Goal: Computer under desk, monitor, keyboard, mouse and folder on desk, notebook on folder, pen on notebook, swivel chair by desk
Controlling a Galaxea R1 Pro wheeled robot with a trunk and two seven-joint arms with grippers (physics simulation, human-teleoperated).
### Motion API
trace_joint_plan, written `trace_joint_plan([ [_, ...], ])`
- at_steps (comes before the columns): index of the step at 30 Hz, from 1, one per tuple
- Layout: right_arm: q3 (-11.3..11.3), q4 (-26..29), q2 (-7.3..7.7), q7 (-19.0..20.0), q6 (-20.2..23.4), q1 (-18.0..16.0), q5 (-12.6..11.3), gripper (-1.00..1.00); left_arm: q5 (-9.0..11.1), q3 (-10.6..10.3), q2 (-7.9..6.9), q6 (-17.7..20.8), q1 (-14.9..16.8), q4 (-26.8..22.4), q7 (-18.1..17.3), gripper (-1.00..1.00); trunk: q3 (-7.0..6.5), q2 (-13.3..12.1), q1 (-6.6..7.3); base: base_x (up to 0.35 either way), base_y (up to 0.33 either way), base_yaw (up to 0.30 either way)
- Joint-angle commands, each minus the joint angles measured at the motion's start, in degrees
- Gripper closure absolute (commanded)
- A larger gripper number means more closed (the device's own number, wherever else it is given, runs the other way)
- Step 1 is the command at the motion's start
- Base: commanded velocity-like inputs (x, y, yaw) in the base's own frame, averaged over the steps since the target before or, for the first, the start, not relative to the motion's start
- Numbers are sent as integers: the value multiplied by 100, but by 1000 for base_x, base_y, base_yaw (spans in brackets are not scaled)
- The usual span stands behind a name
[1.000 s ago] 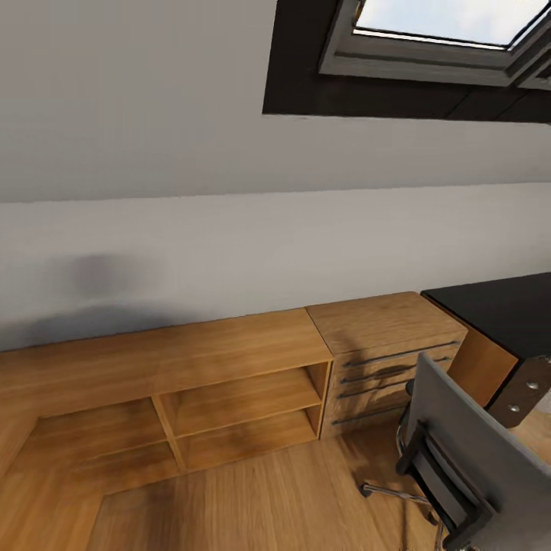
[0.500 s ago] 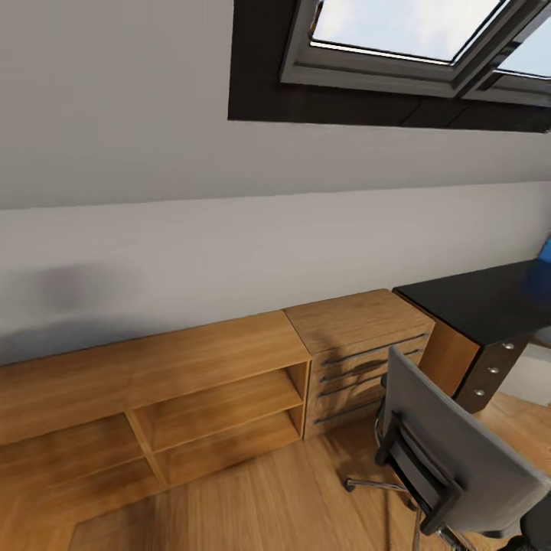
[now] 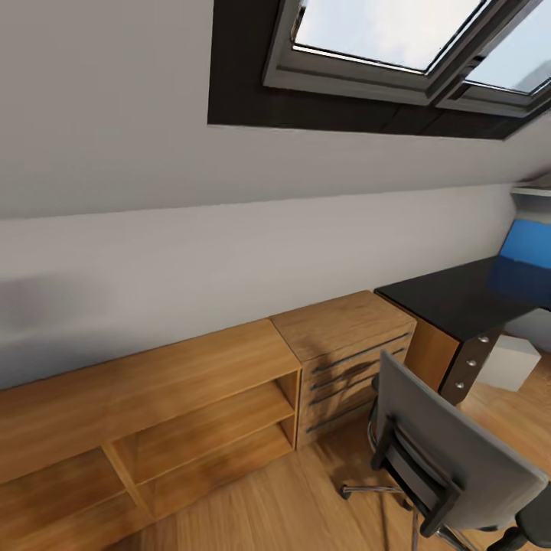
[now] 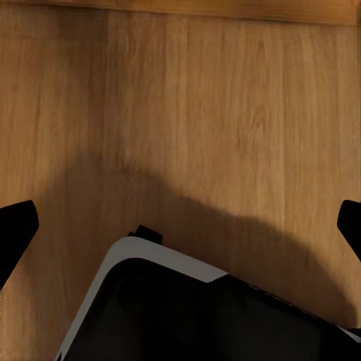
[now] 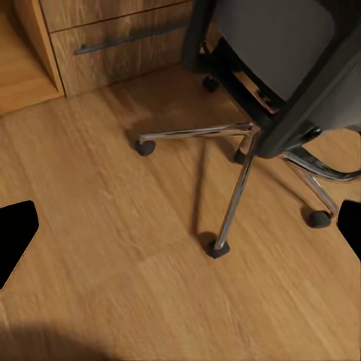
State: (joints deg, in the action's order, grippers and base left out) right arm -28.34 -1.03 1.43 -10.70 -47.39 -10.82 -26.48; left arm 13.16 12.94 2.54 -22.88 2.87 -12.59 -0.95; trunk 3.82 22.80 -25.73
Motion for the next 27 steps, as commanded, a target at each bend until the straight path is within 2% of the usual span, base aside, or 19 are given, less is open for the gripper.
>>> trace_joint_plan([
  [1, -49, -11, -2, -31, -16, -7, -15, -100, 38, -2, 1, -15, 4, 2, -10, -100, 6, 11, -5, 191, 248, -209],
  [19, -49, -11, -2, -29, -16, -7, -15, -100, 38, -2, 1, -7, 4, 2, -10, -100, -114, 11, -5, 193, 245, -209],
  [27, -49, -11, -2, -31, -16, -7, -15, -100, 38, -2, 1, -8, 4, 2, -10, -100, -167, 11, -5, 99, 88, -209],
])
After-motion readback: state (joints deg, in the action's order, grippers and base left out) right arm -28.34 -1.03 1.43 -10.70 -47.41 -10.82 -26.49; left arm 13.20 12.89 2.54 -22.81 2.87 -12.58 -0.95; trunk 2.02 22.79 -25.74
